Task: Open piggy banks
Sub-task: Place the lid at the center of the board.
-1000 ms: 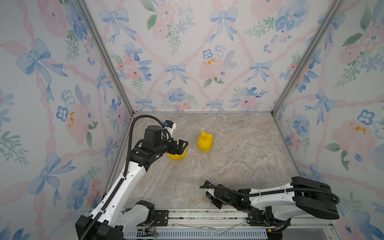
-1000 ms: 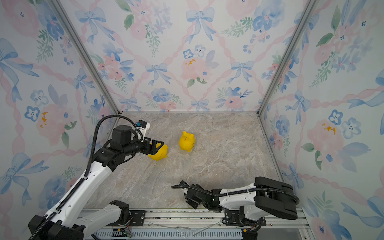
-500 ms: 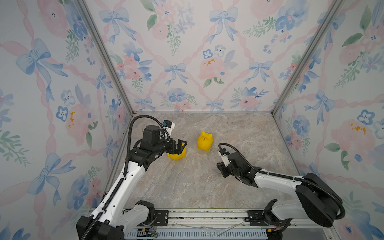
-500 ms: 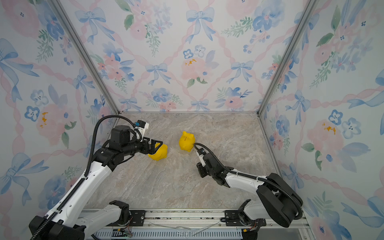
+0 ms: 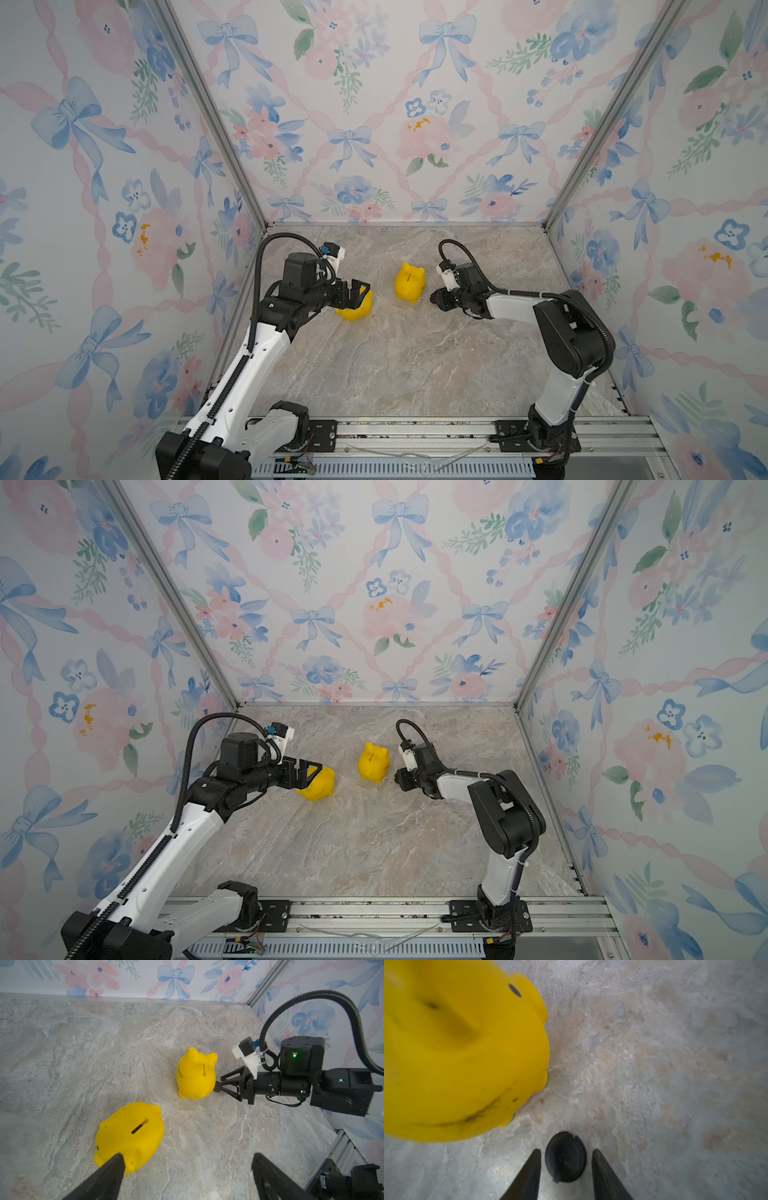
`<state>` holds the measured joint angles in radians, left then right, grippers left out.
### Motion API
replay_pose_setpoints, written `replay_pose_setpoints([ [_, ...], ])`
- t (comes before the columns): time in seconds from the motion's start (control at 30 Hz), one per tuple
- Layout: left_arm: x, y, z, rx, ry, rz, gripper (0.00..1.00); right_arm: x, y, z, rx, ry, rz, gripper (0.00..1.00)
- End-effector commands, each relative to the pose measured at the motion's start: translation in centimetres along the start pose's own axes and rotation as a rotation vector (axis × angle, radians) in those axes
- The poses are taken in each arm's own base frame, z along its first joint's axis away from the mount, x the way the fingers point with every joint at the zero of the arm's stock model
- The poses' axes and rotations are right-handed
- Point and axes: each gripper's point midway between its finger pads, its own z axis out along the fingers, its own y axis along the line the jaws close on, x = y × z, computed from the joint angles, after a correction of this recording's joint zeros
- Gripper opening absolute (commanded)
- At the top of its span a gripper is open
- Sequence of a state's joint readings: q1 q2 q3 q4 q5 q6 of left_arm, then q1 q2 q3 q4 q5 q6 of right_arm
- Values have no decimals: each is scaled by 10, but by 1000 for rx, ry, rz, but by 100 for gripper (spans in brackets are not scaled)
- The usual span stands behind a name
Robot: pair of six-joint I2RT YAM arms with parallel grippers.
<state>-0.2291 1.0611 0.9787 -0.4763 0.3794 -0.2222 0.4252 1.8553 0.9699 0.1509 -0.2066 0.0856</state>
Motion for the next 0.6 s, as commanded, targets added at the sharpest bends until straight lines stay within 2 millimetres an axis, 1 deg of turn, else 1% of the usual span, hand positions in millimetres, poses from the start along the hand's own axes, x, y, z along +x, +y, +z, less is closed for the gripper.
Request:
replay_pose_setpoints([
  [0.0,7,4,1,-2,9,-32,98,0,1,1,-19,26,-8,51],
  [0.07,13,9,4,-23,22,-51,98,-2,0,-4,-9,15,-10,59],
  [0.23,25,32,10,-102,47,-127,98,-6,1,-30,24,-29,-12,68],
  [0.33,32,48,15,-160,64,-176,98,2,2,-45,32,-44,1,72],
  [0.37,33,52,17,-174,71,-182,98,0,5,-55,29,-66,-3,73],
  [0.43,33,61,21,-210,79,-192,98,5,10,-64,16,-72,-2,75],
  [0.57,22,74,39,-236,104,-212,98,12,30,-80,-33,-94,-17,79],
])
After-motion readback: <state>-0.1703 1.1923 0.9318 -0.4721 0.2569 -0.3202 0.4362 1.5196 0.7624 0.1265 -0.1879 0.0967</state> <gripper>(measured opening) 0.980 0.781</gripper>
